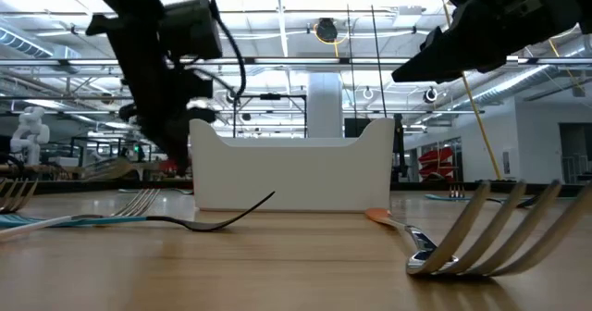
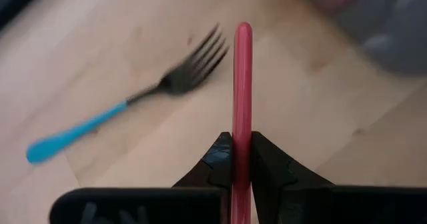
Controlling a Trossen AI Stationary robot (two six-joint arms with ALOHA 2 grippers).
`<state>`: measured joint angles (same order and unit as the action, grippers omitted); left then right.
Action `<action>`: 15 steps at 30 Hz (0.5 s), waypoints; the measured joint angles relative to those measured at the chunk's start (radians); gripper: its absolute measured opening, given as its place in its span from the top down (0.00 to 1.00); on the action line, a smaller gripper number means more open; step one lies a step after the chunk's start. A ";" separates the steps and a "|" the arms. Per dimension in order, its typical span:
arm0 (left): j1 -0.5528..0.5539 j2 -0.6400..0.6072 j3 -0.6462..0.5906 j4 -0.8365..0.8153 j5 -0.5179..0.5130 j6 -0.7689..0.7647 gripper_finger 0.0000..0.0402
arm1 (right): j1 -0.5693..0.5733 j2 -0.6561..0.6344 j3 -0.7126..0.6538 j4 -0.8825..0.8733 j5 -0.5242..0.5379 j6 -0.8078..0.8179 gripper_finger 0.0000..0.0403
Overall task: Sort silverware by color (type)
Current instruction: Put the top pink fork into the black bin
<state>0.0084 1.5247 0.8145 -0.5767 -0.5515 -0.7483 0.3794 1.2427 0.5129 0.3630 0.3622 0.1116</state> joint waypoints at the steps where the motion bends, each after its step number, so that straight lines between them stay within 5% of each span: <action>1: -0.010 -0.006 0.009 0.005 -0.014 0.008 0.94 | 0.000 0.000 0.000 0.001 0.000 0.000 0.72; 15: -0.210 -0.028 0.260 -0.055 -0.262 0.115 0.94 | 0.006 0.000 0.000 0.074 -0.001 0.018 0.72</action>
<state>-0.2012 1.4971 1.0747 -0.6322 -0.8139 -0.6331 0.3853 1.2427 0.5129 0.4374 0.3614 0.1292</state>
